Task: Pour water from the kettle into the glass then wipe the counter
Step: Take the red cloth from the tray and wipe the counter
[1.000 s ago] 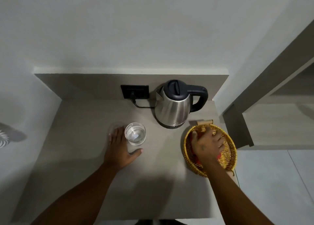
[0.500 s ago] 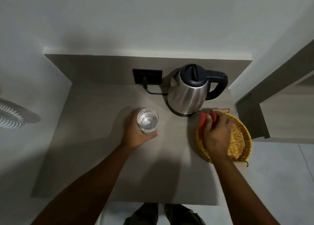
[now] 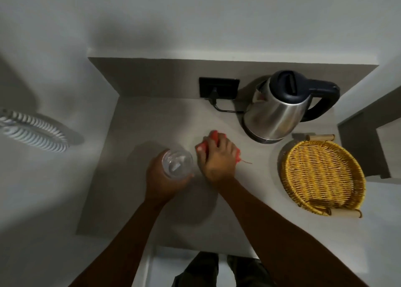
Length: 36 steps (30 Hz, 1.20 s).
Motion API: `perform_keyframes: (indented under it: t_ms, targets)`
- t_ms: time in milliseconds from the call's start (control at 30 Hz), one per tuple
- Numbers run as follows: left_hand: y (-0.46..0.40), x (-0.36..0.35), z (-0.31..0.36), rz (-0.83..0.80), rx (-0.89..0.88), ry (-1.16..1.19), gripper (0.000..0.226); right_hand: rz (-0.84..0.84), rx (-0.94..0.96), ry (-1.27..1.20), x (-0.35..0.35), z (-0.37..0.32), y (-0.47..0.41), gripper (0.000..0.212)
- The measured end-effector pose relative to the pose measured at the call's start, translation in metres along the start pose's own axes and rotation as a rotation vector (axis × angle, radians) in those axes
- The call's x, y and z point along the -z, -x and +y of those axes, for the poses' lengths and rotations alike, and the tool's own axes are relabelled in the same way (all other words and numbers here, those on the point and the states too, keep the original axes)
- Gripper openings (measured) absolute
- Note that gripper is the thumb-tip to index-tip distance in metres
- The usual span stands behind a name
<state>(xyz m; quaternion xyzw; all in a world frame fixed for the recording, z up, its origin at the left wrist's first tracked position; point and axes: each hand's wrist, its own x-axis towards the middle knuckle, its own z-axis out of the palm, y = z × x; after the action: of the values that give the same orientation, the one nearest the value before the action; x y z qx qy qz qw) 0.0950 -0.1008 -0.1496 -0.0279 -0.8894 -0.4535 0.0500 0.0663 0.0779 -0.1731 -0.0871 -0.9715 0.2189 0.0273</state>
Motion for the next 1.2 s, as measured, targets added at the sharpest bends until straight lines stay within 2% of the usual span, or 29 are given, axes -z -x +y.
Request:
perform_keyframes:
  t_ms: [67, 133, 233, 300, 367, 500, 567, 633, 700, 767, 867, 967, 1067, 1200]
  targets:
    - [-0.003, 0.012, -0.005, 0.031, 0.035, -0.028, 0.077, -0.078, 0.192, 0.046, -0.003, 0.004, 0.027, 0.047]
    - [-0.009, 0.019, -0.01, 0.034, 0.059, -0.039, 0.08, -0.125, 0.279, 0.073, 0.002, 0.039, 0.055, 0.046]
    - [-0.014, 0.025, -0.015, 0.038, 0.049, -0.024, 0.078, -0.081, 0.065, 0.079, 0.02, 0.086, 0.054, 0.047]
    - [-0.015, 0.023, -0.013, 0.023, 0.063, 0.007, 0.073, -0.014, -0.075, 0.11, 0.019, 0.078, 0.024, 0.048]
    - [-0.015, 0.022, -0.01, 0.029, 0.049, 0.021, 0.07, 0.0, -0.074, 0.103, 0.01, 0.045, -0.006, 0.046]
    - [-0.02, 0.028, 0.003, 0.006, -0.034, 0.011, 0.07, -0.099, 0.144, 0.079, -0.011, -0.002, 0.009, 0.046]
    - [-0.023, 0.031, 0.004, 0.005, -0.035, 0.018, 0.072, -0.163, 0.315, 0.094, -0.009, 0.011, 0.047, 0.048]
    - [-0.026, 0.03, 0.004, 0.007, 0.012, 0.038, 0.071, -0.153, 0.408, 0.092, 0.002, 0.046, 0.071, 0.046]
    - [-0.023, 0.03, 0.006, 0.017, 0.031, 0.037, 0.071, -0.103, 0.327, 0.13, 0.02, 0.085, 0.067, 0.045]
    - [-0.021, 0.026, 0.008, -0.008, 0.043, 0.044, 0.072, -0.032, 0.134, 0.168, 0.03, 0.101, 0.036, 0.048]
    - [-0.021, 0.014, 0.015, -0.046, 0.049, 0.043, 0.076, 0.043, -0.026, 0.156, 0.025, 0.069, -0.008, 0.045]
    - [-0.024, 0.002, 0.026, -0.074, 0.036, 0.046, 0.078, -0.009, 0.105, 0.139, 0.01, 0.033, -0.003, 0.048]
    - [-0.032, -0.01, 0.035, -0.098, 0.023, 0.059, 0.077, -0.099, 0.27, 0.164, 0.007, 0.045, 0.036, 0.051]
    - [-0.044, -0.035, 0.045, -0.149, 0.03, 0.09, 0.078, -0.11, 0.195, 0.121, 0.023, 0.074, 0.059, 0.049]
